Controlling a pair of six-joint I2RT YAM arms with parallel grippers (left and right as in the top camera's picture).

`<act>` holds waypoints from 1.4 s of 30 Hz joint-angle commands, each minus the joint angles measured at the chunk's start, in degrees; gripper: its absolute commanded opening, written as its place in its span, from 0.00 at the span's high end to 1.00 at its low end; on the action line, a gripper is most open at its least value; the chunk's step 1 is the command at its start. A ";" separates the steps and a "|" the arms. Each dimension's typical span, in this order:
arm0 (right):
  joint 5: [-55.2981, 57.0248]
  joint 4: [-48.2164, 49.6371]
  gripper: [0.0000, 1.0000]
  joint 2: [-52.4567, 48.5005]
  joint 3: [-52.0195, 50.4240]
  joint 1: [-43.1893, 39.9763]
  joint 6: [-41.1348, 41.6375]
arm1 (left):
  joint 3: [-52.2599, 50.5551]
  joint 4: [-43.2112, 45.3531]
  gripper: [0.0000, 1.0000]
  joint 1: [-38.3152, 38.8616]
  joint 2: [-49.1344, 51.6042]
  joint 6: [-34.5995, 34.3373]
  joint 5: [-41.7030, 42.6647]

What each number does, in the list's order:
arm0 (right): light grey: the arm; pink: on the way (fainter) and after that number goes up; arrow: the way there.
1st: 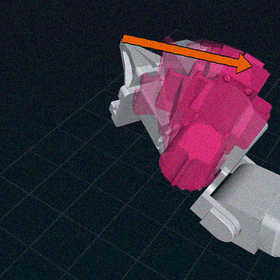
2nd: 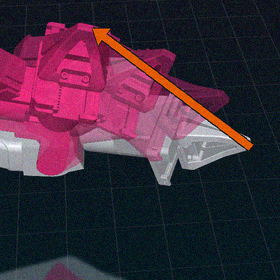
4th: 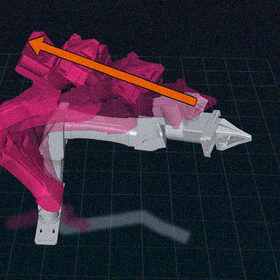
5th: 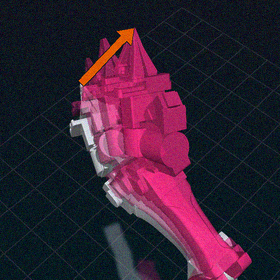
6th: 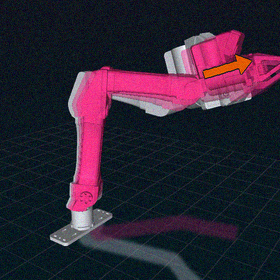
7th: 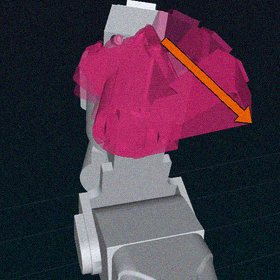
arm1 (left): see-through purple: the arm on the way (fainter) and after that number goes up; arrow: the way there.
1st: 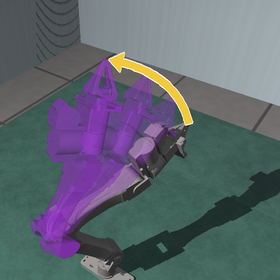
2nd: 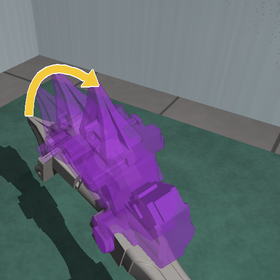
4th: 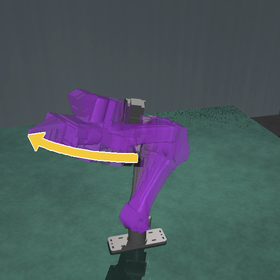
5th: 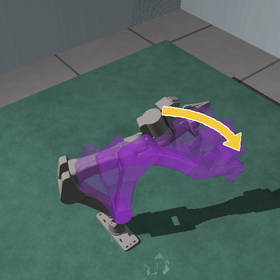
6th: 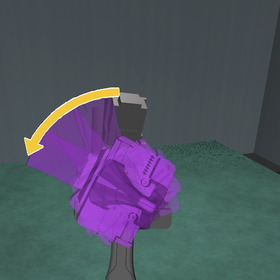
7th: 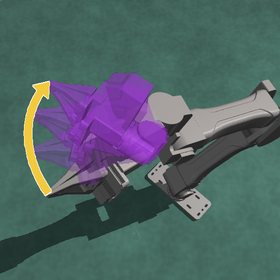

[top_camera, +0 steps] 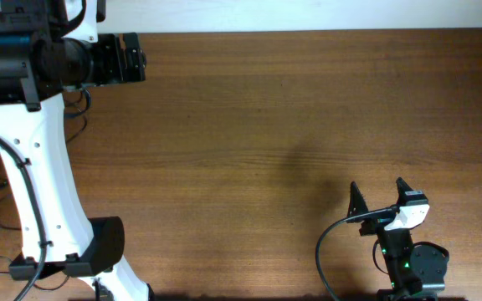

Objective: Untangle cables

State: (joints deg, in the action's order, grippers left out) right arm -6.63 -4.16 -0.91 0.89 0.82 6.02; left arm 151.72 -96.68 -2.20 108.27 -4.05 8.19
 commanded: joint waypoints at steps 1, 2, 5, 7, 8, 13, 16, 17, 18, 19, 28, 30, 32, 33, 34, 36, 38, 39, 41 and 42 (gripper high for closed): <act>0.74 0.15 0.01 0.72 -0.57 0.39 0.37 | -0.02 -0.02 0.01 0.17 -0.24 0.70 -0.02; 0.74 0.15 0.01 0.72 -0.57 0.39 0.37 | -0.02 -0.02 0.01 0.17 -0.24 0.70 -0.04; 0.74 0.15 0.01 0.72 -0.57 0.39 0.37 | -0.02 -0.02 0.01 0.17 -0.24 0.70 -0.04; 0.74 0.15 0.01 0.72 -0.57 0.39 0.37 | -0.02 -0.02 0.01 0.17 -0.24 0.70 -0.04; 0.74 0.15 0.01 0.72 -0.57 0.39 0.37 | -0.02 -0.02 0.01 0.17 -0.24 0.70 -0.02; 0.74 0.15 0.01 0.72 -0.57 0.39 0.37 | -0.02 -0.02 0.01 0.17 -0.24 0.70 -0.04; 0.74 0.15 0.01 0.70 -0.57 0.39 0.37 | -1.44 -0.02 0.01 0.17 -2.84 0.70 -0.04; 0.74 0.15 0.01 0.70 -0.57 0.39 0.37 | -4.39 -0.02 0.01 0.17 -4.96 0.70 -0.04; 0.74 0.15 0.01 0.70 -0.57 0.39 0.37 | -13.75 0.61 0.01 0.17 -10.45 0.72 -0.92; 0.74 0.15 0.01 0.70 -0.57 0.39 0.37 | -22.21 1.03 0.01 0.17 -15.17 0.72 -3.06; 0.74 0.15 0.01 0.70 -0.57 0.39 0.37 | -98.68 62.58 0.01 0.17 -67.89 1.14 -5.66; 0.74 0.15 0.01 0.70 -0.57 0.39 0.37 | -113.61 75.91 0.01 0.17 -78.09 1.16 -6.38; 0.74 0.15 0.01 0.70 -0.57 0.39 0.37 | -128.08 88.19 0.01 0.17 -87.23 2.38 -6.51; 0.74 0.15 0.01 0.70 -0.57 0.39 0.37 | -131.19 90.60 0.01 0.15 -88.96 2.69 -6.67; 0.74 0.15 0.01 0.70 -0.57 0.39 0.37 | -137.41 94.79 0.01 0.11 -92.21 4.66 -6.71; 0.74 0.15 0.01 0.70 -0.57 0.39 0.37 | -143.73 98.40 0.01 0.13 -96.10 7.04 -6.69; 0.74 0.15 0.01 0.70 -0.57 0.39 0.37 | -147.38 97.96 0.01 0.17 -100.13 8.92 -6.73; 0.74 0.15 0.01 0.70 -0.57 0.39 0.37 | -148.45 97.94 0.00 0.20 -101.61 8.92 -6.97; 0.74 0.15 0.01 0.70 -0.57 0.39 0.37 | -151.08 96.43 0.01 0.24 -105.39 8.92 -7.65; 0.74 0.15 0.01 0.70 -0.57 0.39 0.37 | -151.23 93.13 0.00 0.61 -106.79 8.92 -8.33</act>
State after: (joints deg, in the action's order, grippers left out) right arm -6.22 -3.86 -0.69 0.73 0.84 6.02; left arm 2.39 0.23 -2.15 4.78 3.60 1.45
